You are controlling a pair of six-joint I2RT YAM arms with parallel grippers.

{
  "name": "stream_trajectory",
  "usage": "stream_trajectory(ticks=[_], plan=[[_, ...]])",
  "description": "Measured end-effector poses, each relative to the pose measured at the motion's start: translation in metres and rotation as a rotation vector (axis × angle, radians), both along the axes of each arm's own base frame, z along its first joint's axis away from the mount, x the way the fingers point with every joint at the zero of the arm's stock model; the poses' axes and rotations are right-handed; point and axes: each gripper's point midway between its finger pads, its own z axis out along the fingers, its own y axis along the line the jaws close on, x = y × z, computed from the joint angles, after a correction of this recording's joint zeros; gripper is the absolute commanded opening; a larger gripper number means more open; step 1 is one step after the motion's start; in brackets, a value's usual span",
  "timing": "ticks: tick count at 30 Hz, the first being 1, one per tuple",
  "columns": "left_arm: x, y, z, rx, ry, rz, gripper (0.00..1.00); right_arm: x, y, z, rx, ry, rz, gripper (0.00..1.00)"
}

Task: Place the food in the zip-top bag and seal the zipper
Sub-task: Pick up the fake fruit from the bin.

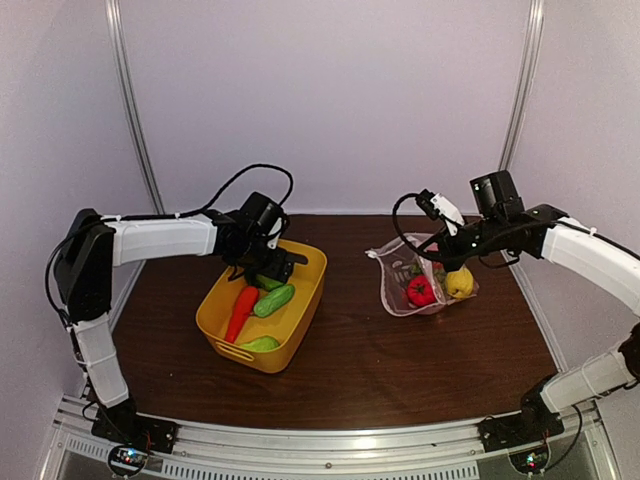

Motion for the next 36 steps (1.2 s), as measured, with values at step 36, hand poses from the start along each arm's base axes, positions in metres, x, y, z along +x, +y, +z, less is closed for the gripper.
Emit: stream_trajectory(ticks=[36], plan=[[0.02, 0.009, -0.058, 0.124, 0.142, 0.048, 0.69, -0.004, -0.003, -0.005, 0.026, -0.028, 0.008, 0.0]])
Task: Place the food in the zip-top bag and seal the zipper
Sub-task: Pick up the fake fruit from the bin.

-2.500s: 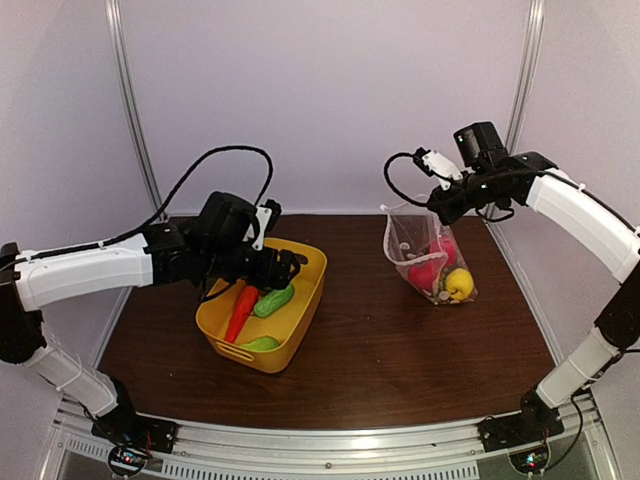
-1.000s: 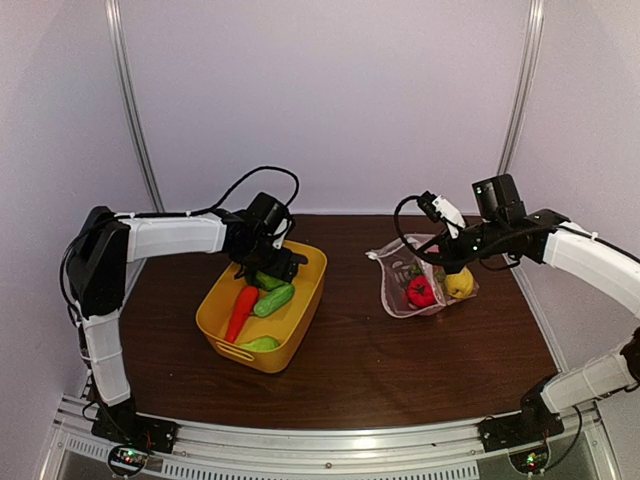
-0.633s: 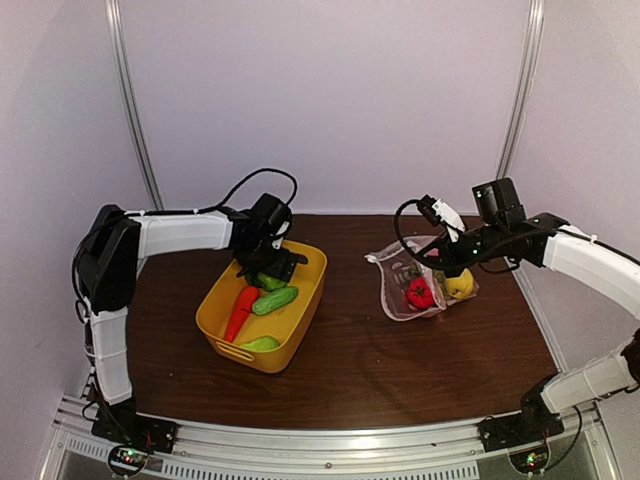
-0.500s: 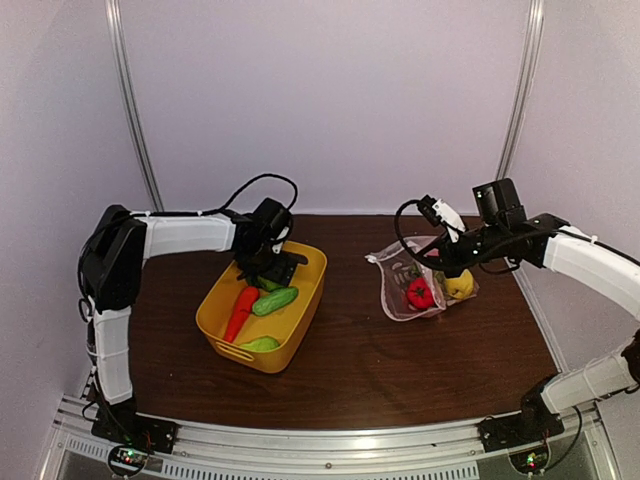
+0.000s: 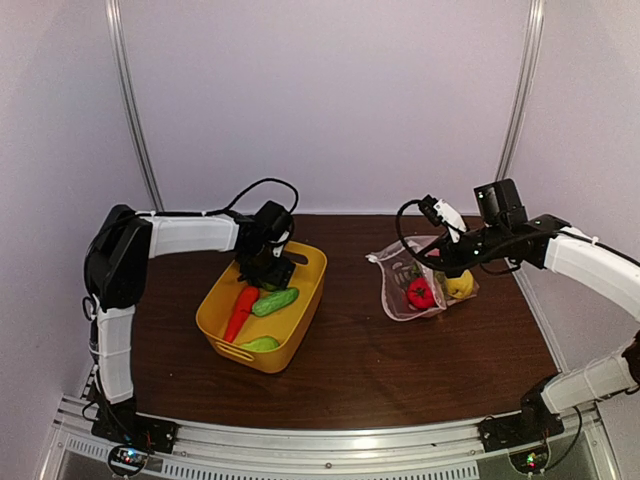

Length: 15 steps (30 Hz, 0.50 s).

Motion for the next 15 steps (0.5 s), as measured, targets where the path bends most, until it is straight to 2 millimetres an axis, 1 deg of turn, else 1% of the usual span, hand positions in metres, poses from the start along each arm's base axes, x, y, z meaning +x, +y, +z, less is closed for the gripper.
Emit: stream_trajectory(ticks=[2, 4, 6, 11, 14, 15], plan=[[0.0, -0.001, 0.006, -0.013, -0.007, -0.003, 0.67, -0.001, 0.0, 0.0, 0.001, -0.002, 0.0, 0.0], [0.0, -0.003, 0.02, -0.033, -0.023, -0.006, 0.66, -0.001, -0.001, 0.0, 0.001, -0.003, -0.001, 0.0], [0.0, -0.003, 0.038, -0.057, -0.05, -0.007, 0.65, -0.001, -0.001, 0.0, 0.002, -0.004, -0.001, 0.0], [-0.005, -0.003, 0.101, -0.138, -0.145, -0.012, 0.65, 0.0, -0.002, 0.0, 0.001, -0.005, -0.005, 0.0], [-0.012, -0.004, 0.13, -0.178, -0.189, -0.018, 0.64, 0.0, -0.003, -0.001, 0.001, -0.004, -0.006, 0.0], [-0.015, -0.005, 0.137, -0.191, -0.197, -0.024, 0.63, 0.0, -0.003, -0.001, 0.001, -0.004, -0.006, 0.0]])
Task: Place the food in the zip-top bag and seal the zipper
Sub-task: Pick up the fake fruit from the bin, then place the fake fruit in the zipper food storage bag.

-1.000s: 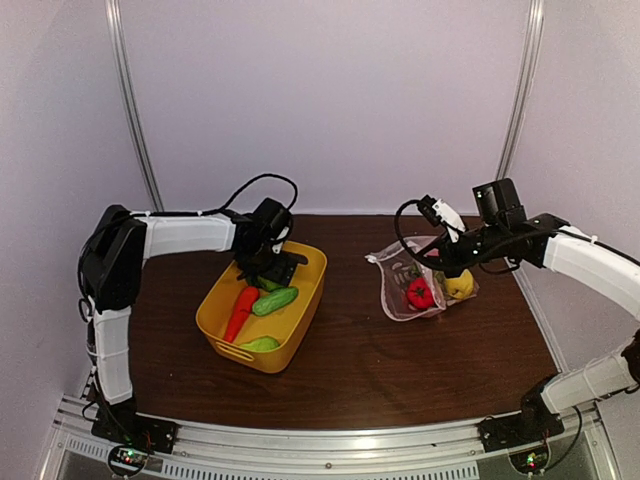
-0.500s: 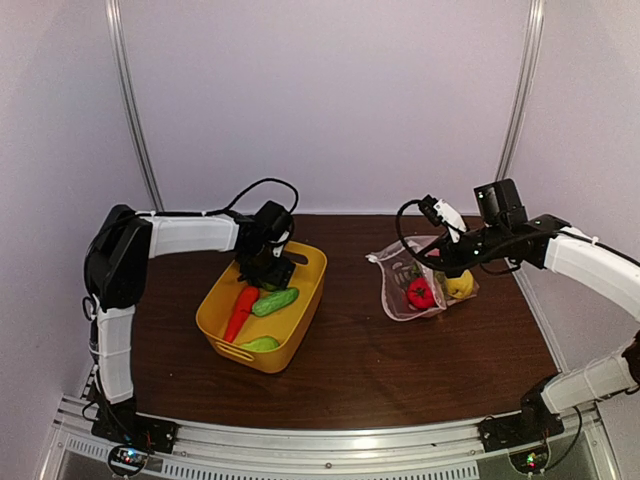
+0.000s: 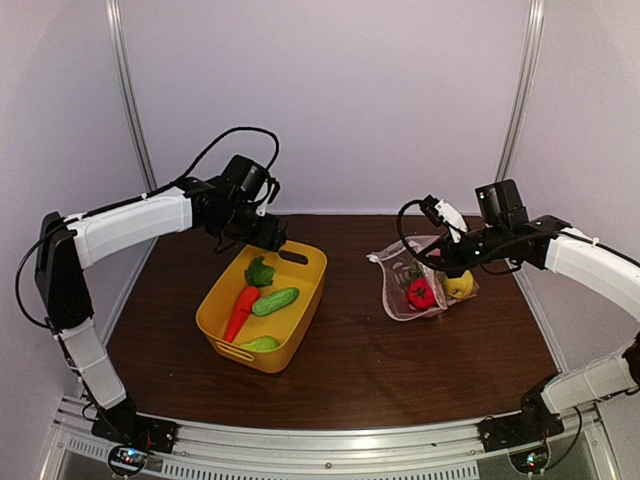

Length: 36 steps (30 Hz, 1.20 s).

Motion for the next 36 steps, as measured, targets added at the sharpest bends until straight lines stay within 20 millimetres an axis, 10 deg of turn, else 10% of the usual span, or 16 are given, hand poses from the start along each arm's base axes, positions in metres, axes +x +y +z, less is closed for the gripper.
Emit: stream_trajectory(ticks=[5, 12, 18, 23, 36], plan=[[-0.034, -0.029, 0.03, -0.058, -0.042, -0.105, 0.62, 0.0, 0.0, 0.0, -0.001, 0.0, -0.002, 0.0], [-0.124, -0.137, 0.08, -0.281, -0.128, -0.442, 0.6, 0.002, -0.001, 0.01, 0.001, 0.002, -0.01, 0.0], [-0.173, -0.187, 0.099, -0.469, -0.143, -0.595, 0.58, 0.011, 0.004, 0.028, -0.005, 0.019, -0.008, 0.0], [-0.178, -0.215, 0.103, -0.581, -0.153, -0.608, 0.56, 0.013, 0.006, 0.034, -0.016, 0.053, -0.004, 0.0], [-0.154, -0.27, 0.038, -0.556, -0.066, -0.509, 0.62, -0.009, -0.004, 0.063, -0.019, 0.062, -0.003, 0.0]])
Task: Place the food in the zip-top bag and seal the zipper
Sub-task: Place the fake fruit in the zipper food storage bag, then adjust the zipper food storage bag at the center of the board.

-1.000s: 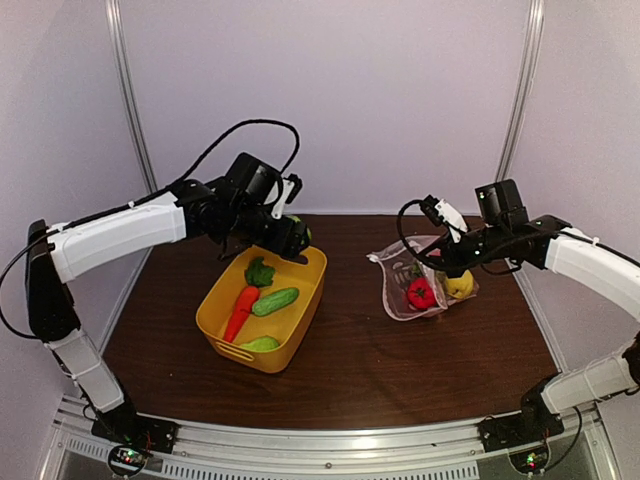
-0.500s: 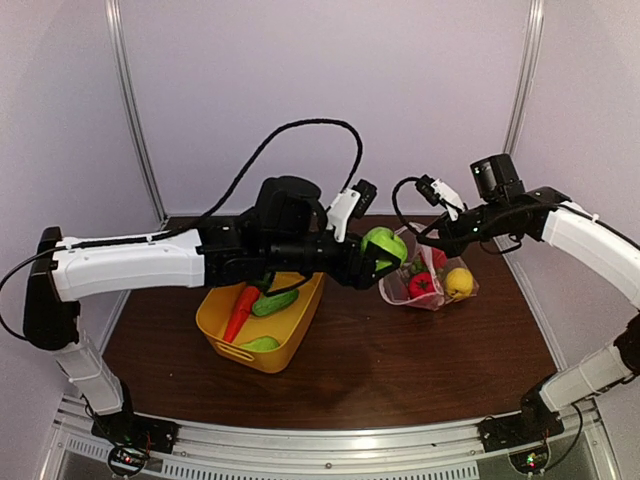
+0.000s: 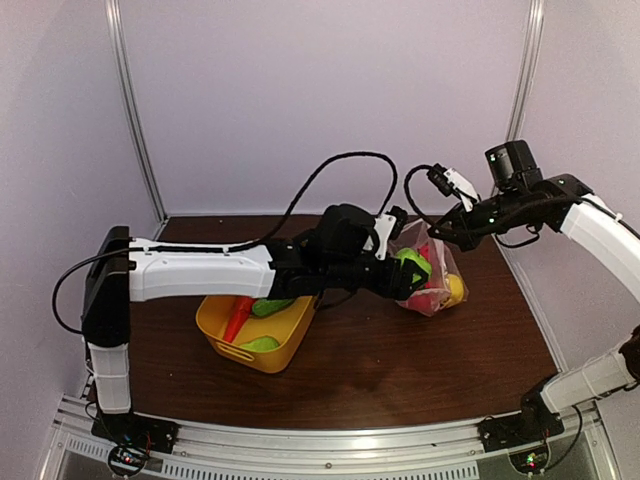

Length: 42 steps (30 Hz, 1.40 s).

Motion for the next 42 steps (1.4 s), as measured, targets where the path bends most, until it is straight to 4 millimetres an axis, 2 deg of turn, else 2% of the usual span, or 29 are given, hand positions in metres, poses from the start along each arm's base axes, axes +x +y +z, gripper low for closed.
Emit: stream_trajectory(ticks=[7, 10, 11, 12, 15, 20, 22, 25, 29, 32, 34, 39, 41, 42], plan=[[0.021, -0.021, 0.013, -0.019, 0.016, 0.079, 0.8, -0.012, -0.003, 0.013, 0.021, -0.02, 0.012, 0.0], [0.027, -0.025, 0.011, 0.001, 0.022, 0.101, 0.84, -0.013, -0.003, 0.013, 0.021, -0.016, 0.013, 0.0], [0.028, -0.025, 0.01, 0.007, 0.025, 0.105, 0.94, -0.013, -0.003, 0.012, 0.021, -0.016, 0.013, 0.0], [0.029, -0.025, 0.009, 0.016, 0.027, 0.108, 0.97, -0.013, -0.003, 0.013, 0.021, -0.016, 0.013, 0.0], [0.029, -0.024, 0.01, 0.037, 0.027, 0.11, 0.98, -0.013, -0.003, 0.013, 0.021, -0.015, 0.012, 0.0], [0.027, -0.019, 0.025, 0.039, 0.001, 0.099, 0.98, -0.013, -0.003, 0.014, 0.023, -0.013, 0.009, 0.0], [0.025, -0.014, 0.039, 0.026, -0.017, 0.094, 0.98, -0.012, -0.002, 0.013, 0.024, -0.006, 0.005, 0.0], [0.017, 0.004, 0.06, 0.005, -0.039, 0.094, 0.98, -0.012, -0.002, 0.012, 0.026, -0.002, 0.003, 0.0], [0.006, 0.054, 0.085, -0.012, -0.069, 0.156, 0.98, -0.011, -0.003, 0.013, 0.025, -0.007, 0.0, 0.0], [0.004, 0.075, 0.09, -0.018, -0.07, 0.197, 0.84, -0.011, -0.003, 0.013, 0.025, -0.013, -0.003, 0.0], [0.003, 0.076, 0.084, -0.013, -0.054, 0.202, 0.76, -0.013, -0.004, 0.013, 0.023, -0.015, -0.005, 0.0], [0.006, 0.058, 0.038, 0.053, 0.018, 0.191, 0.57, -0.013, -0.005, 0.012, 0.024, -0.016, -0.005, 0.0], [0.008, 0.05, 0.017, 0.089, 0.044, 0.187, 0.52, -0.013, -0.005, 0.012, 0.024, -0.017, -0.005, 0.0], [0.009, 0.046, 0.006, 0.109, 0.062, 0.186, 0.45, -0.013, -0.005, 0.012, 0.024, -0.017, -0.005, 0.0]])
